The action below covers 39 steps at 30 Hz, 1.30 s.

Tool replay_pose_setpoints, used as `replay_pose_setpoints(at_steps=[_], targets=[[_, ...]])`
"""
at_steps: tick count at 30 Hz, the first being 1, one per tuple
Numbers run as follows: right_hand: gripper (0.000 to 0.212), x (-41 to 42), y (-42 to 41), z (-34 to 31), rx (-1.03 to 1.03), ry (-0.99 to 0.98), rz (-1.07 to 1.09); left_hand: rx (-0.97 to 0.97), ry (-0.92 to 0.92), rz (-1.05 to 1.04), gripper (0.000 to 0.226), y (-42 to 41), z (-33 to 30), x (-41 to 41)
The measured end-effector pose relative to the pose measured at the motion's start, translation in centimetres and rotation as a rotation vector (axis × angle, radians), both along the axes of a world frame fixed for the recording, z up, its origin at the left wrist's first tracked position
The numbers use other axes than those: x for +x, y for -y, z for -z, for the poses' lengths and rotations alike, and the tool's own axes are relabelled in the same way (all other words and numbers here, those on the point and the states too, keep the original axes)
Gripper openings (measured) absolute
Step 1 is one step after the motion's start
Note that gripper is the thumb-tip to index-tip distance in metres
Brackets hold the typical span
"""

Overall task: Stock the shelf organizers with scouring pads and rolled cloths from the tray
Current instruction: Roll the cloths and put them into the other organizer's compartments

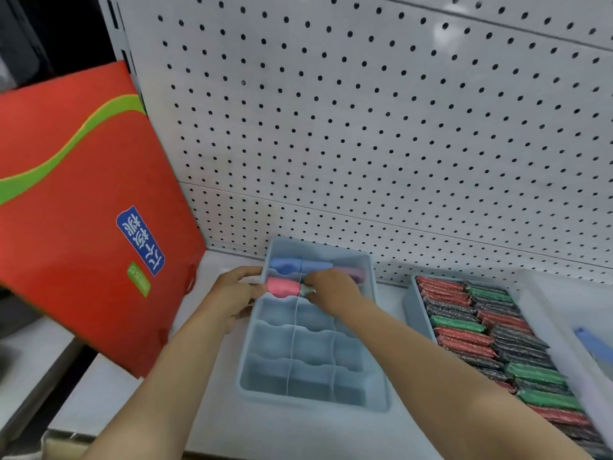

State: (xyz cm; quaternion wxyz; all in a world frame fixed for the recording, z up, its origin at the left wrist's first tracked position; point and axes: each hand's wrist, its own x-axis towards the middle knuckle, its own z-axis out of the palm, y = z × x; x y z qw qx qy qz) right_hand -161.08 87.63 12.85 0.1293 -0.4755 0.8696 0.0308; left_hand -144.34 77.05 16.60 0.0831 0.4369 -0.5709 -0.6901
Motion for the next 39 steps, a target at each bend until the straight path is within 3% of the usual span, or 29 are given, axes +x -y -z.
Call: replay_pose_setpoints(at_steps=[4, 7, 11, 15, 20, 24, 28, 31, 33, 35, 37, 39], targets=[[0.028, -0.1, -0.5, -1.7, 0.013, 0.121, -0.023, -0.067, 0.065, -0.042, 0.029, -0.5, 0.1, -0.5], [0.030, -0.7, -2.2, -3.9, -0.097, 0.211, -0.025, -0.204, 0.139, -0.105, 0.034, -0.8, 1.1, -1.1], [0.041, -3.9, -8.0, -8.5, -0.365, 0.290, 0.023, -0.697, 0.462, -0.163, 0.060, -4.8, 0.7, -5.2], [0.039, -8.8, -17.3, -12.9, -0.607, 0.212, 0.069, -0.963, 0.134, -0.061, 0.053, -15.1, -2.3, -12.2], [0.034, -16.2, -31.4, -14.4, -0.623, 0.099, 0.300, -1.045, -0.117, 0.440, 0.047, -31.7, -3.9, -19.5], [0.026, -20.7, -41.6, -12.3, -0.312, 0.170, 0.413, -0.996, -0.106, 0.726, 0.046, -39.9, -2.3, -23.2], [0.028, -20.2, -46.1, -9.6, -0.159, 0.333, 0.295, -1.031, -0.021, 0.690, 0.041, -42.2, -0.2, -24.4], [0.042, -19.0, -45.7, -6.6, -0.208, 0.331, 0.208, -0.988, -0.023, 0.628, 0.036, -42.6, 0.0, -24.2], [0.033, -18.6, -44.8, -5.1, -0.237, 0.251, 0.100, -0.970, -0.012, 0.619, 0.036, -43.2, -0.6, -23.8], [0.021, -18.7, -44.5, -5.1, -0.366, 0.252, 0.143, -0.948, 0.007, 0.622, 0.036, -43.5, -1.8, -23.1], [0.033, -19.2, -44.9, -7.1, -0.636, 0.432, 0.291, -0.832, -0.050, 0.573, 0.040, -43.3, -3.4, -22.3], [0.031, -19.9, -45.5, -10.0, -0.855, 0.680, 0.373, -0.614, -0.166, 0.463, 0.064, -43.0, -5.9, -21.7]])
